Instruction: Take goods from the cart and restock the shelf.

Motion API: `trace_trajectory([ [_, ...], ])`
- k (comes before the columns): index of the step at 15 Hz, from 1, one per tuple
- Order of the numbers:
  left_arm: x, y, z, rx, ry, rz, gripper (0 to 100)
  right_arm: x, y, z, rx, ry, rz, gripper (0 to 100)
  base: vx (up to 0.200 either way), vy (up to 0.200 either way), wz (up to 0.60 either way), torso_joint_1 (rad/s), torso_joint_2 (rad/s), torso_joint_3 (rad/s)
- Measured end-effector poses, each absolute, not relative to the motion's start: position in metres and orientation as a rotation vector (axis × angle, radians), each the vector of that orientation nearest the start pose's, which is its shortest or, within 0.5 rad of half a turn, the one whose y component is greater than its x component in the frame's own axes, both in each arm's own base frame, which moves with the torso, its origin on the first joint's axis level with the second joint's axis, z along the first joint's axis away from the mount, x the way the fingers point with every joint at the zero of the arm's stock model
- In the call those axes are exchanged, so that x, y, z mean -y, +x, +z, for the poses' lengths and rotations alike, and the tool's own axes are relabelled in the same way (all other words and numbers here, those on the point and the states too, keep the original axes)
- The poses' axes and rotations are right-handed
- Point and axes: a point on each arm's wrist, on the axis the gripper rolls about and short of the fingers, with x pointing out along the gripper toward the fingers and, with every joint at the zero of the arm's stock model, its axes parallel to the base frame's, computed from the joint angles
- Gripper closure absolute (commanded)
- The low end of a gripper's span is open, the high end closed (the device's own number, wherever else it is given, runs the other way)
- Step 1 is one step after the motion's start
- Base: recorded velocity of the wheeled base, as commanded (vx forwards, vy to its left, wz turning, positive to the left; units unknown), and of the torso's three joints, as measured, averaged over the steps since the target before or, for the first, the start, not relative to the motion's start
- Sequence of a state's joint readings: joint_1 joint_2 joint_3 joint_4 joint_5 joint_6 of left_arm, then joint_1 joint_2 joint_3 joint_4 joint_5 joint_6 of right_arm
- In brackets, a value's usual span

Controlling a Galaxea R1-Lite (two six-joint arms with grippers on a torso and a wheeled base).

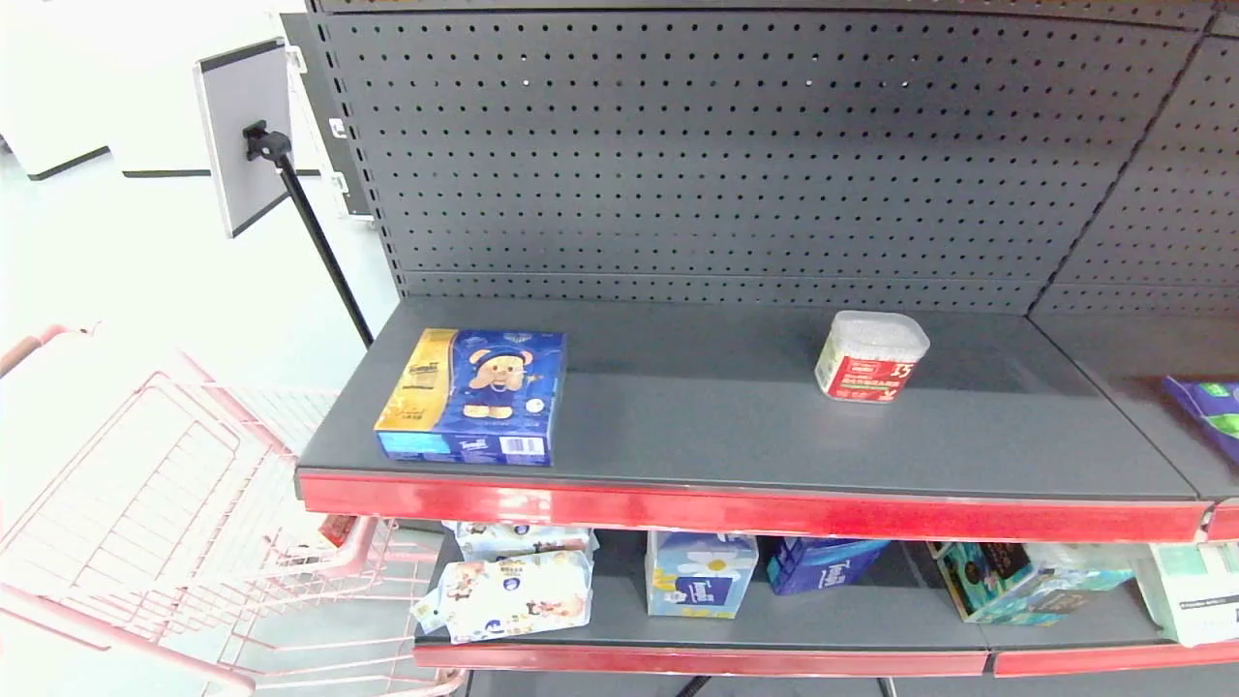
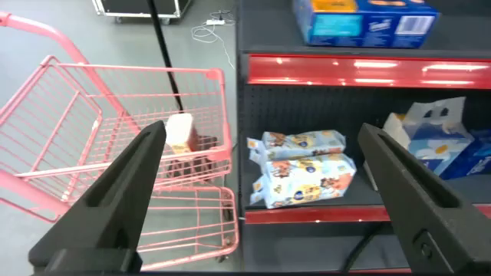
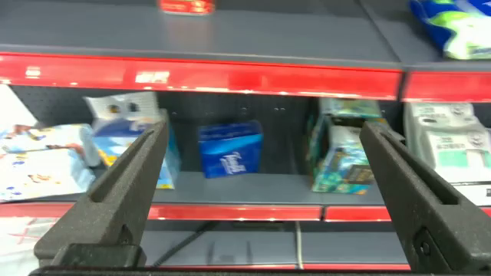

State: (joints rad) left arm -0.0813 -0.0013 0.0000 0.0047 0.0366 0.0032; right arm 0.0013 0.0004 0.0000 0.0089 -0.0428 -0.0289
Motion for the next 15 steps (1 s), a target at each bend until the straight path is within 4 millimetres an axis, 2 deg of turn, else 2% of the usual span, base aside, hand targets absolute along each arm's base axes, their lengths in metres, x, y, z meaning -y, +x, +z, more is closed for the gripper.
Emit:
trace_trajectory([
  [15, -0.0027, -0.0228, 0.0750, -0.003, 0.003, -0.045, 0, 0.0010, -0.0228, 0.0745, -0.010, -0.031, -0.040, 0, 0.000, 0.200, 0.00, 0.001, 0.00, 0.005],
])
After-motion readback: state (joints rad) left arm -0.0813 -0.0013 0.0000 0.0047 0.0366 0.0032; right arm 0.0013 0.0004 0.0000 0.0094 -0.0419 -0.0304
